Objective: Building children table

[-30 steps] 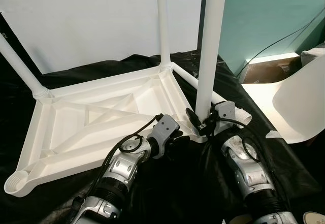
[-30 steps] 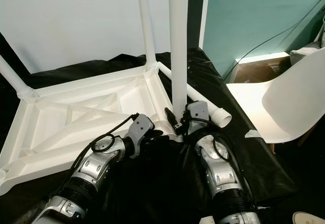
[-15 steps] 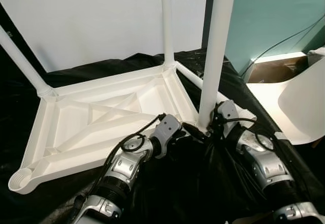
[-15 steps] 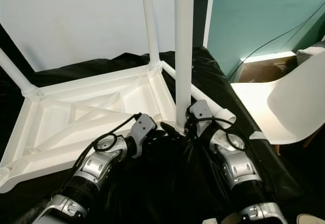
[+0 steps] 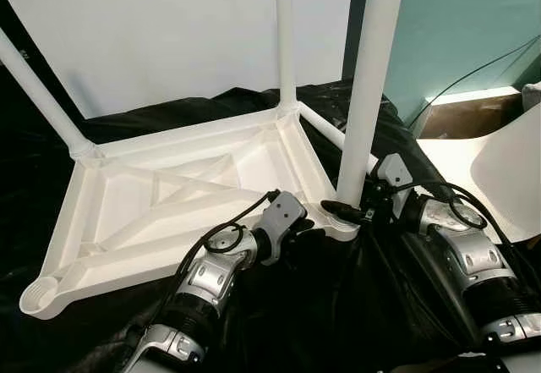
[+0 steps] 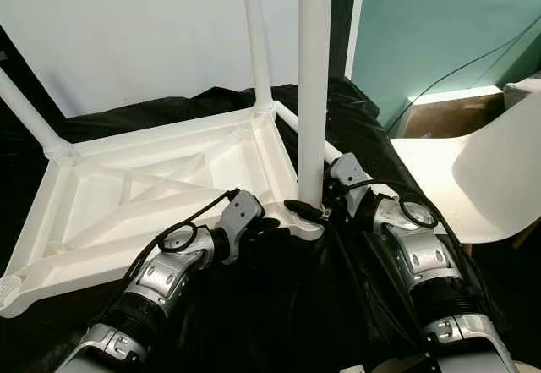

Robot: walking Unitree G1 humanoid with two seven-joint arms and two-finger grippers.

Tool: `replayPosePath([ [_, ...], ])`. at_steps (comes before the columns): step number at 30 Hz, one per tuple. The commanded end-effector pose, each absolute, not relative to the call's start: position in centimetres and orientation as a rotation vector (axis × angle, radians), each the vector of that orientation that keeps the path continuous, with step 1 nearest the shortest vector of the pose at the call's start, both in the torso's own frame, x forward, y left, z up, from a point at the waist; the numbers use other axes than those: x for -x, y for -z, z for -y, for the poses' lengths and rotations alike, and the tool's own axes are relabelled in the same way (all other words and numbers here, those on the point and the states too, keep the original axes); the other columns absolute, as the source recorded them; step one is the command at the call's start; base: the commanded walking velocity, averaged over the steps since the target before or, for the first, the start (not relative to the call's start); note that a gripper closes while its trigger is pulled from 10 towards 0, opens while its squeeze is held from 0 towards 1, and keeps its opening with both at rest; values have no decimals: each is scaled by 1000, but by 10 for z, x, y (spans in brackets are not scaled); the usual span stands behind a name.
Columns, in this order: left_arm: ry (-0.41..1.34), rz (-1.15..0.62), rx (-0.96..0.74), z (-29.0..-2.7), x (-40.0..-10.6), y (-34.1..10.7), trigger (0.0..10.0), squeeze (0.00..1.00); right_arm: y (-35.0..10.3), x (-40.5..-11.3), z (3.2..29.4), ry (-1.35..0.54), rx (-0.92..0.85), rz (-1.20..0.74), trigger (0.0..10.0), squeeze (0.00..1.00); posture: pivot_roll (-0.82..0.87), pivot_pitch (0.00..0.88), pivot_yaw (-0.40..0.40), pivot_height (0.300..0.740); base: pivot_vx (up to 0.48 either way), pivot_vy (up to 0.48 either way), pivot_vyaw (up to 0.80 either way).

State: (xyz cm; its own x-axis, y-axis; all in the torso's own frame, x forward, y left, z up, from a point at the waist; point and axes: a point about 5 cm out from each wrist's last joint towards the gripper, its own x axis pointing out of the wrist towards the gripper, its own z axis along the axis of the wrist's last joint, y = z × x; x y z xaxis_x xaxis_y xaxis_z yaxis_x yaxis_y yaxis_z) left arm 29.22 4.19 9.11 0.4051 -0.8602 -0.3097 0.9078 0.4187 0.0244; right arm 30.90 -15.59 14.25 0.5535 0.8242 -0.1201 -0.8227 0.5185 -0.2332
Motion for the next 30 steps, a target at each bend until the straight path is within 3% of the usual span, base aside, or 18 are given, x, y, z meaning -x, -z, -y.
replayPosePath([
  [1, 1161, -453, -164, -44, -275, -55, 10000, 0, -134, -300, 133, -1094, 225, 8, 0, 0, 41, 0, 40, 740, 0, 0, 0],
  [6, 1158, -453, -164, -44, -275, -54, 10000, 0, -115, -293, 119, -752, 66, 69, 0, 0, 49, 0, 36, 740, 0, 0, 0],
  [14, 1159, -454, -165, -45, -274, -54, 10000, 0, -113, -290, 111, -582, -10, 104, 0, 0, 46, 0, 40, 740, 0, 0, 0],
  [21, 1160, -450, -167, -44, -275, -55, 10000, 0, -114, -292, 107, -551, -31, 107, 0, 0, 49, 0, 36, 740, 0, 0, 0],
  [22, 1159, -449, -167, -44, -276, -55, 10000, 0, -113, -292, 107, -551, -32, 99, 4588, 0, 50, 0, 35, 740, 0, 0, 0],
  [23, 1159, -449, -167, -44, -276, -55, 10000, 0, -113, -292, 107, -551, -32, 99, 4588, 0, 50, 0, 35, 740, 0, 0, 0],
  [24, 1158, -448, -166, -44, -276, -55, 10000, 0, -113, -291, 104, -590, -26, 84, 10000, 510, 51, 0, 33, 740, 0, 0, 0],
  [25, 1157, -448, -166, -44, -276, -55, 10000, 0, -112, -289, 102, -631, -25, 69, 10000, 1000, 51, 0, 33, 740, 0, 0, 0],
  [30, 1152, -448, -167, -44, -276, -55, 10000, 0, -117, -290, 102, -739, 16, 69, 10000, 1000, 51, 0, 32, 740, 0, 0, 0],
])
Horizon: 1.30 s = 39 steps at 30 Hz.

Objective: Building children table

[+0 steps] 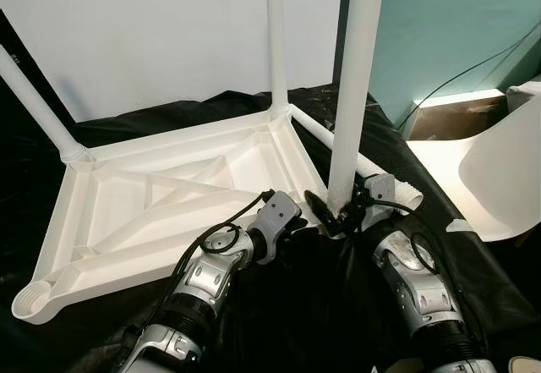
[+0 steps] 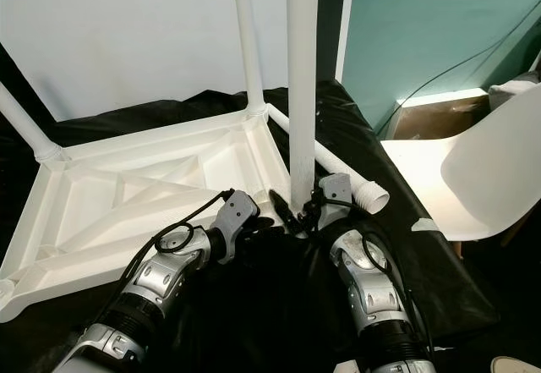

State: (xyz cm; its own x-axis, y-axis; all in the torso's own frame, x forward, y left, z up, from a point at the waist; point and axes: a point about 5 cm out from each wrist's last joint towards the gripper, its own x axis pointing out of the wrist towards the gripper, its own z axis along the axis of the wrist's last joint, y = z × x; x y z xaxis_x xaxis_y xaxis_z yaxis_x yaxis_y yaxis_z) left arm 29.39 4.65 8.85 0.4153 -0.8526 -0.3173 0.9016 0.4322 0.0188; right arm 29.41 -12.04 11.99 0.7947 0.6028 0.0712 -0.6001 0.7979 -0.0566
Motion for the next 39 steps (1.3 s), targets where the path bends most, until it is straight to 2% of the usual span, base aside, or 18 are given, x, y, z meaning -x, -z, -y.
replayPosePath([
  [1, 1152, -447, -167, -44, -277, -55, 10000, 0, -120, -293, 104, -771, 31, 79, 10000, 0, 52, 0, 30, 740, 0, 0, 0],
  [6, 1153, -446, -166, -44, -277, -55, 10000, 0, -135, -298, 112, -916, 86, 82, 10000, 0, 48, 0, 33, 740, 0, 0, 0],
  [8, 1153, -445, -168, -44, -277, -56, 10000, 0, -143, -304, 126, -1022, 128, 23, 10000, 0, 48, 0, 33, 740, 0, 0, 0],
  [11, 1153, -445, -168, -44, -277, -56, 10000, 0, -144, -305, 129, -1039, 127, 6, 10000, 0, 48, 0, 33, 740, 0, 0, 0],
  [12, 1154, -445, -168, -44, -277, -56, 10000, 0, -147, -308, 133, -1045, 120, -12, 9373, 0, 48, 0, 33, 740, 0, 0, 0],
  [13, 1154, -445, -168, -44, -277, -56, 10000, 0, -149, -310, 137, -1059, 132, -17, 4039, 0, 48, 0, 33, 740, 0, 0, 0],
  [14, 1154, -446, -168, -45, -277, -56, 10000, 0, -151, -311, 139, -1082, 144, -23, 0, 0, 52, 0, 37, 740, 0, 0, 0],
  [22, 1152, -448, -169, -46, -276, -55, 10000, 0, -144, -308, 139, -1118, 159, -52, 0, 0, 56, 0, 39, 740, 0, 0, 0],
  [24, 1153, -449, -169, -46, -276, -55, 10000, 0, -140, -305, 135, -1103, 132, -51, 0, 0, 56, 0, 39, 740, 0, 0, 0],
  [25, 1154, -451, -169, -46, -276, -55, 10000, 0, -131, -301, 125, -1050, 121, -30, 0, 0, 50, 0, 39, 740, 0, 0, 0],
  [27, 1154, -451, -169, -46, -276, -55, 10000, 0, -131, -301, 125, -1050, 121, -30, 0, 0, 50, 0, 39, 740, 0, 0, 0],
  [28, 1155, -452, -170, -46, -276, -54, 10000, 0, -124, -295, 113, -986, 111, 6, 0, 0, 50, 0, 37, 740, 0, 0, 0],
  [29, 1155, -452, -170, -46, -276, -54, 10000, 0, -124, -295, 113, -986, 111, 6, 0, 0, 50, 0, 37, 740, 0, 0, 0],
  [31, 1161, -450, -166, -44, -275, -55, 10000, 0, -116, -291, 98, -797, 45, 67, 0, 0, 52, 0, 40, 740, 0, 0, 0],
  [37, 1169, -457, -168, -44, -273, -53, 10000, 0, -122, -301, 95, -580, -9, 130, 0, 0, 50, 0, 48, 740, 0, 0, 0],
  [39, 1169, -458, -169, -45, -273, -53, 10000, 0, -122, -301, 95, -562, -9, 134, 0, 0, 50, 0, 48, 740, 0, 0, 0],
])
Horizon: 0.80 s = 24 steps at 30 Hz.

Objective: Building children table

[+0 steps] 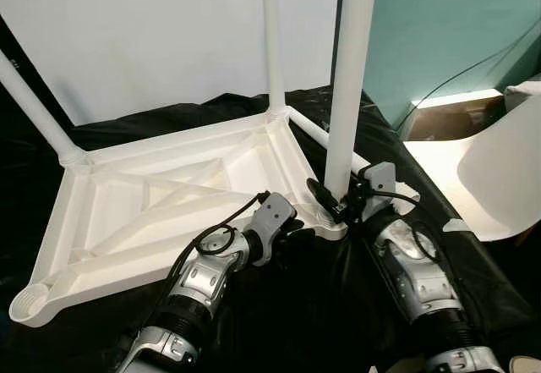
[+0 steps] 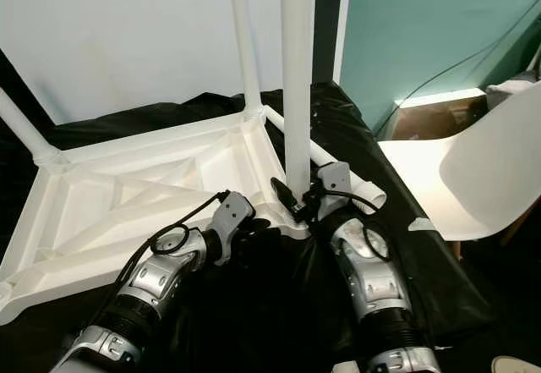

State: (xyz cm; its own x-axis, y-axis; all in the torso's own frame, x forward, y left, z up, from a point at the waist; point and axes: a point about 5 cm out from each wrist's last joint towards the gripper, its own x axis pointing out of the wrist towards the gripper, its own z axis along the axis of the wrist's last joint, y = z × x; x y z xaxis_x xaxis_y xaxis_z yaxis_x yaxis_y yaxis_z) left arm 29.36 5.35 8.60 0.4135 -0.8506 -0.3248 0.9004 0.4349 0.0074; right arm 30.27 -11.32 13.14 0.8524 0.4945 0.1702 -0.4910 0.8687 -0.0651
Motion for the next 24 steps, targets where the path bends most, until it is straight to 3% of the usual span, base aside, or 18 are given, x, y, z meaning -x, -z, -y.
replayPosePath([
  [1, 1168, -460, -171, -45, -273, -53, 10000, 0, -121, -302, 96, -531, -3, 139, 0, 0, 49, 0, 49, 740, 0, 0, 0],
  [6, 1167, -458, -172, -46, -274, -54, 10000, 0, -122, -304, 99, -413, -16, 169, 0, 0, 53, 0, 47, 740, 0, 0, 0],
  [7, 1166, -455, -169, -45, -274, -54, 10000, 0, -122, -305, 98, -383, -23, 176, 4745, 0, 55, 0, 44, 740, 0, 0, 0],
  [8, 1166, -455, -169, -45, -274, -54, 10000, 0, -122, -305, 98, -383, -23, 176, 4745, 0, 55, 0, 44, 740, 0, 0, 0],
  [9, 1163, -454, -165, -45, -274, -54, 10000, 0, -121, -305, 96, -406, -19, 168, 10000, 0, 56, 0, 42, 740, 0, 0, 0],
  [10, 1161, -454, -161, -45, -274, -54, 10000, 0, -121, -305, 95, -423, -15, 164, 10000, 0, 56, 0, 42, 740, 0, 0, 0],
  [11, 1159, -454, -159, -45, -274, -54, 10000, 0, -122, -305, 93, -472, -25, 156, 10000, 1000, 55, 0, 42, 740, 0, 0, 0],
  [16, 1157, -454, -157, -45, -275, -54, 10000, 0, -124, -304, 95, -627, -3, 140, 10000, 1000, 48, 0, 40, 740, 0, 0, 0],
  [17, 1157, -453, -158, -45, -275, -54, 10000, 0, -125, -303, 97, -683, 12, 133, 10000, 0, 48, 0, 40, 740, 0, 0, 0],
  [24, 1160, -449, -155, -43, -275, -55, 10000, 0, -130, -302, 113, -855, 93, 111, 10000, 0, 36, 0, 38, 740, 0, 0, 0],
])
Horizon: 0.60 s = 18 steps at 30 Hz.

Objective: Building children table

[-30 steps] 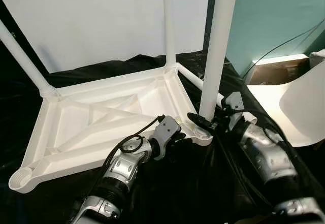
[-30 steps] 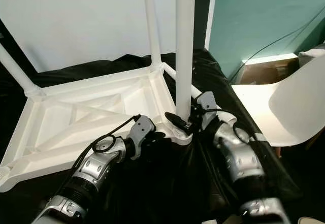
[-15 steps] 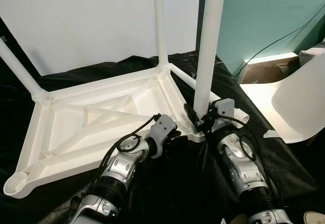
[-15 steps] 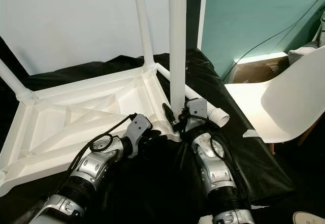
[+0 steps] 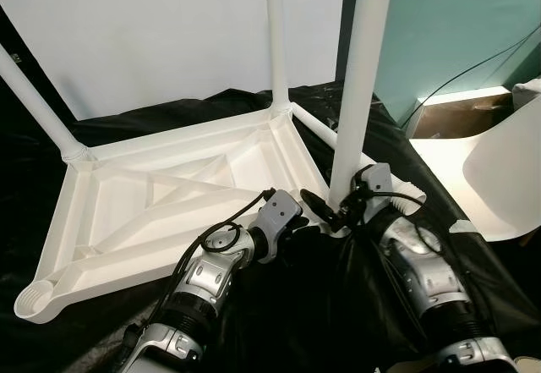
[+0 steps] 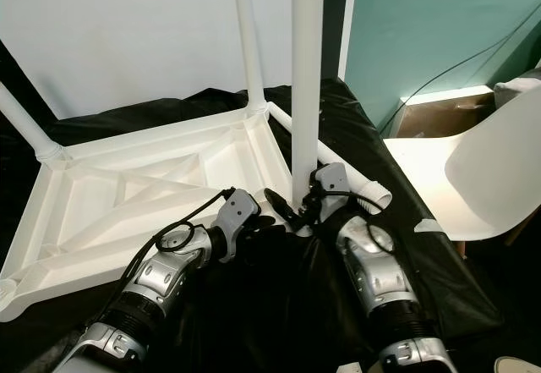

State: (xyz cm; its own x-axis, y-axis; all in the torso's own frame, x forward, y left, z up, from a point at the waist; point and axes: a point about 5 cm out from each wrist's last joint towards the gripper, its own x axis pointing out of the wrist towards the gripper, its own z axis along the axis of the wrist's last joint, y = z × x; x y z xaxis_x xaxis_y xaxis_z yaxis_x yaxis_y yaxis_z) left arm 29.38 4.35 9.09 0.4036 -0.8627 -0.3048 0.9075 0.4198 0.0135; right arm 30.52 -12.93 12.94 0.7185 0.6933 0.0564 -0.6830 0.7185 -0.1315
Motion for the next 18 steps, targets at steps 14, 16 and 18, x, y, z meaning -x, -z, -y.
replayPosePath([
  [14, 1164, -447, -160, -42, -276, -55, 10000, 0, -141, -310, 152, -1152, 324, -51, 0, 0, 40, 0, 40, 740, 0, 0, 0],
  [16, 1162, -447, -159, -42, -276, -55, 10000, 0, -141, -310, 152, -1170, 329, -63, 0, 0, 43, 0, 38, 740, 0, 0, 0],
  [18, 1159, -447, -159, -43, -276, -55, 10000, 0, -140, -310, 152, -1176, 328, -73, 0, 0, 46, 0, 37, 740, 0, 0, 0],
])
